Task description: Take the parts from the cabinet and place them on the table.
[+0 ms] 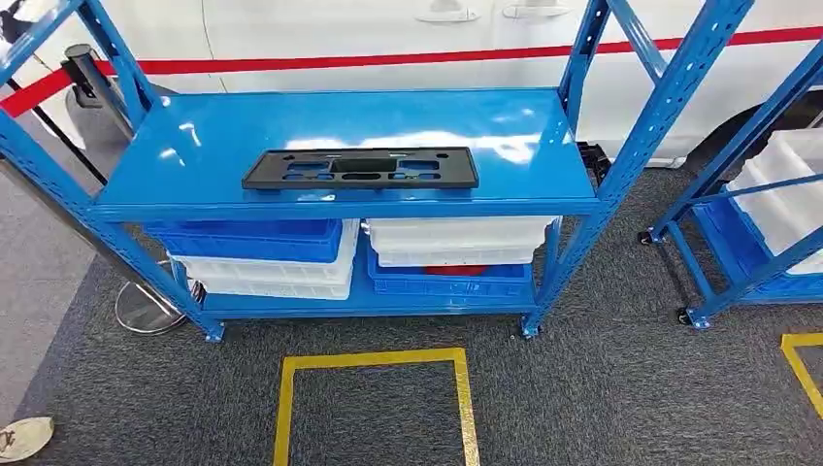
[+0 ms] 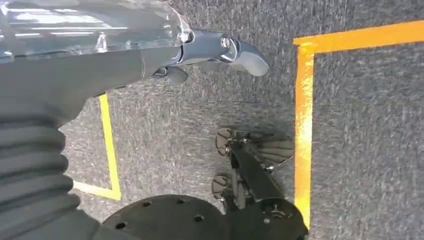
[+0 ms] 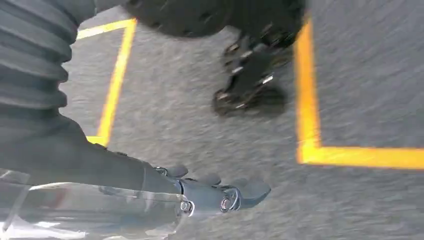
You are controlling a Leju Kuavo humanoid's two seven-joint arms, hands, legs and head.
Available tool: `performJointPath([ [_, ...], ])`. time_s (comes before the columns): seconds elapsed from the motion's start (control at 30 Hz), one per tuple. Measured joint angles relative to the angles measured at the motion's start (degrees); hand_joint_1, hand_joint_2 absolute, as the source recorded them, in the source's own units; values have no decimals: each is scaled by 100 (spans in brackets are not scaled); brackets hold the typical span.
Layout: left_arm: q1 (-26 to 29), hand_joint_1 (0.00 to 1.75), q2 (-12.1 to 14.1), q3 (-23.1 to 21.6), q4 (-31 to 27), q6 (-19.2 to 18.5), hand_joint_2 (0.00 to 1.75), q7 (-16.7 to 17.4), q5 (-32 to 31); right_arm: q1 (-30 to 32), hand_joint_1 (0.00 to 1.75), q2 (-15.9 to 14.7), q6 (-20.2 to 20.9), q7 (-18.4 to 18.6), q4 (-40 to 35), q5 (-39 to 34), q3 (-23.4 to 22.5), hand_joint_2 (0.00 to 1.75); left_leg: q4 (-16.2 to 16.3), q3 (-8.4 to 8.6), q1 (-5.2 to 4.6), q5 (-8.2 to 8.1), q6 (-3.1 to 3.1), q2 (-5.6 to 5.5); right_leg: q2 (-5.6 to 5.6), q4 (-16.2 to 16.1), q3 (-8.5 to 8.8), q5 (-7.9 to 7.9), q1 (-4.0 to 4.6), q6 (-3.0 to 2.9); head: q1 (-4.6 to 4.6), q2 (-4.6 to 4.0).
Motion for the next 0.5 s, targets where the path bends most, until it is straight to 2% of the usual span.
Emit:
performJointPath([
  [0.13,-50,0,0,145,46,15,0,-50,-81,-96,0,81,377,-403,-390,-324,136,0,22,-21,-33,-4,76,-1,-5,-20,3,12,-28,71,0,0],
  [0.17,-58,0,0,169,52,15,0,-57,-90,-114,0,87,438,-468,-524,-413,183,0,-39,-10,-31,24,114,-4,-10,-43,22,21,-18,102,-2,0],
  [0.2,-70,0,-15,193,57,15,0,-64,-101,-111,0,99,514,-532,-703,-515,229,0,-146,72,58,92,161,-1,0,-26,36,-12,-18,130,2,0],
  [0.23,-84,0,-33,219,68,15,0,-74,-107,-110,0,105,578,-598,-860,-617,273,0,-197,91,38,115,187,-3,37,129,-33,-140,-3,132,11,0],
  [0.27,-98,0,-35,252,74,18,0,-79,-131,-120,0,114,659,-661,-1033,-731,330,0,-200,80,39,130,210,5,55,507,-230,-384,-13,129,15,0],
  [0.33,-111,0,-42,298,92,24,0,-83,-155,-115,0,129,773,-752,-1376,-914,440,0,-197,65,32,129,211,1,71,1373,-662,-756,-22,157,13,0],
  [0.37,-114,0,-44,322,103,24,0,-88,-164,-110,0,138,836,-794,-1524,-991,490,0,-190,62,30,128,209,-2,72,1654,-819,-798,-23,171,13,0],
  [0.4,-111,0,-44,339,107,29,0,-90,-164,-112,0,149,899,-838,-1672,-1075,548,0,-182,67,31,122,201,-15,72,1629,-833,-676,-30,181,13,0],
  [0.43,-112,0,-48,352,107,31,0,-92,-171,-111,0,155,952,-886,-1813,-1153,597,0,-170,74,34,114,190,-33,72,1337,-715,-431,-48,184,13,0],
  [0.5,-128,0,-66,402,114,31,0,-98,-201,-101,0,186,1088,-978,-2227,-1323,704,0,-119,84,38,79,148,-64,75,322,-247,138,-75,171,13,0],
])
